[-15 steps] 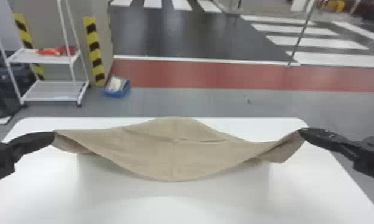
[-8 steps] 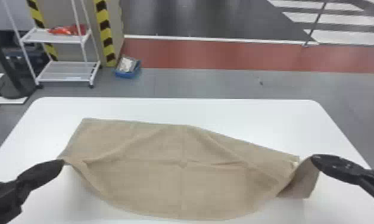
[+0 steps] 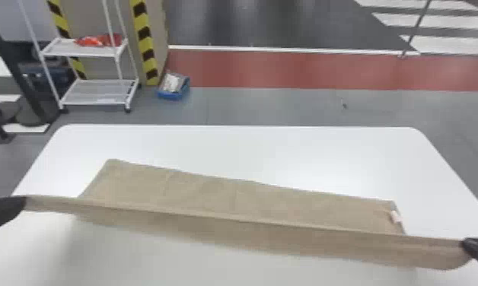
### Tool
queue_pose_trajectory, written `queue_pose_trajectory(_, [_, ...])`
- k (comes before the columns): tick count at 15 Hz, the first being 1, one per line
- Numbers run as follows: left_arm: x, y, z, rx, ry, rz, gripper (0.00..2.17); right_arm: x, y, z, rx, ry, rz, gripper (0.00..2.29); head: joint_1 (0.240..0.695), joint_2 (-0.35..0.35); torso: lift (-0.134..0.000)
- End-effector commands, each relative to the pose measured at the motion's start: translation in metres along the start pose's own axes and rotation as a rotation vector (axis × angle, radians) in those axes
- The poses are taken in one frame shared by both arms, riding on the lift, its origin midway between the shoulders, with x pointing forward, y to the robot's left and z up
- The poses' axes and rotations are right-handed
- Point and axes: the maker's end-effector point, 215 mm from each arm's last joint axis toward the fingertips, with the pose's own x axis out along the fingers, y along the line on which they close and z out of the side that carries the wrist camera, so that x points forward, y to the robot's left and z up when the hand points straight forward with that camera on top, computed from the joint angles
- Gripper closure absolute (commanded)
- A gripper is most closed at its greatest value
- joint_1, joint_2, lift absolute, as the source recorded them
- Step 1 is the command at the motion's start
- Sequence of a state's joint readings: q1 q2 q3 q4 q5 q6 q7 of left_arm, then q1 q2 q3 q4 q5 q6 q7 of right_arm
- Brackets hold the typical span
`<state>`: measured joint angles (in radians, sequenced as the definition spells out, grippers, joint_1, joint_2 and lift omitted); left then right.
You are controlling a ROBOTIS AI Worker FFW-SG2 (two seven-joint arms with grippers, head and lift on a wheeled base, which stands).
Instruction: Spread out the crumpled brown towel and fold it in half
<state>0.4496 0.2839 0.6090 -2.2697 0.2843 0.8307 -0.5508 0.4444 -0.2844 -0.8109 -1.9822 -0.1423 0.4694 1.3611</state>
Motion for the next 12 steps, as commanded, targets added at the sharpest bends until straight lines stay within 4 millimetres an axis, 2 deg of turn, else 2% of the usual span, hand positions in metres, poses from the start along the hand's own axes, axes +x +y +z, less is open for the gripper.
queue_pose_trajectory(1, [-0.003, 0.007, 0.002, 0.012, 0.003, 0.008, 1.71, 0.009, 0.006, -0.028, -0.028, 0.082, 0.017, 1.19, 0.695, -0.017, -0.124])
queue_pose_trajectory(4, [0.004, -0.014, -0.004, 0.016, 0.014, -0.039, 1.71, 0.025, -0.019, -0.039, -0.030, 0.122, -0.003, 1.19, 0.695, 0.004, -0.124])
queue_pose_trajectory(6, [0.008, -0.029, -0.011, 0.017, 0.038, -0.070, 1.70, 0.034, -0.034, -0.038, -0.021, 0.133, -0.013, 1.19, 0.695, -0.033, -0.124])
queue_pose_trajectory(9, [0.017, -0.035, -0.014, 0.038, 0.069, -0.066, 1.70, 0.045, -0.059, -0.034, -0.002, 0.138, -0.030, 1.19, 0.695, -0.076, -0.124])
queue_pose_trajectory(11, [0.023, -0.033, -0.001, 0.047, 0.058, -0.053, 1.70, 0.050, -0.070, -0.031, 0.015, 0.136, -0.037, 1.19, 0.695, -0.098, -0.124])
queue_pose_trajectory(12, [0.027, -0.036, -0.009, 0.014, 0.110, -0.056, 1.70, 0.052, -0.075, -0.028, 0.022, 0.135, -0.041, 1.19, 0.695, -0.100, -0.124])
